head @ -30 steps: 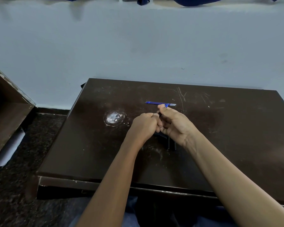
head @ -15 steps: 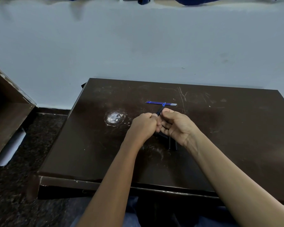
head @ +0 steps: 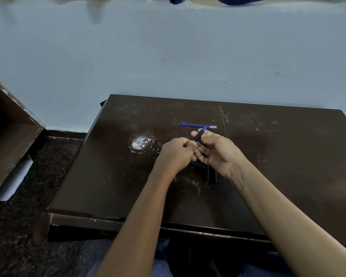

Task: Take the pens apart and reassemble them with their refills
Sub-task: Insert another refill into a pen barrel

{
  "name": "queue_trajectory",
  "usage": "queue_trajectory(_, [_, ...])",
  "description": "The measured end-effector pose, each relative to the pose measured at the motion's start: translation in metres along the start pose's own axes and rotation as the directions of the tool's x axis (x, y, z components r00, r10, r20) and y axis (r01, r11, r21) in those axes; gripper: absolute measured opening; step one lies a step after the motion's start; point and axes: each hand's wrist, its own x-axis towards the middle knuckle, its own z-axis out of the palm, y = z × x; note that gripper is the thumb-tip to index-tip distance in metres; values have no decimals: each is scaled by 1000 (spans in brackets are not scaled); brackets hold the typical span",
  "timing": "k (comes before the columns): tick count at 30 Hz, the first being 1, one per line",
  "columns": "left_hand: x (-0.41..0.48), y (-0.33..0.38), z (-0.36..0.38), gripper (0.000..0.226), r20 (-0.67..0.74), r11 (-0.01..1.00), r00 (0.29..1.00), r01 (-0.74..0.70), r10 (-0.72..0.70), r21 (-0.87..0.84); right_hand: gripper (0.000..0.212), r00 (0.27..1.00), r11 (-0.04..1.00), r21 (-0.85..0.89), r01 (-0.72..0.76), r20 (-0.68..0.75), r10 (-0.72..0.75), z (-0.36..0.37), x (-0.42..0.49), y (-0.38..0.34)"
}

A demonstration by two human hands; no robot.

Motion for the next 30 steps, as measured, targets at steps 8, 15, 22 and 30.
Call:
queue_trajectory(8, [-2, 1, 0, 26, 17, 1000, 1000, -2, 2, 19, 9, 999, 999, 37, -7, 48, 5, -2, -1, 2])
queue_trajectory(15, [-1, 1, -1, 27, 16, 999, 1000, -10, 10, 42, 4, 995, 1000, 17, -20, 100, 18, 0, -1, 3])
queue_trajectory(22, [0, 2, -1, 28, 40, 999, 999, 8, -9, 33, 17, 992, 999, 42, -21, 122, 16, 1, -4, -1])
queue_trajectory(30, [-1, 1, -2, 24, 76, 999, 996, 39, -41, 32, 17, 998, 997, 79, -8, 65, 3, 1, -2, 1])
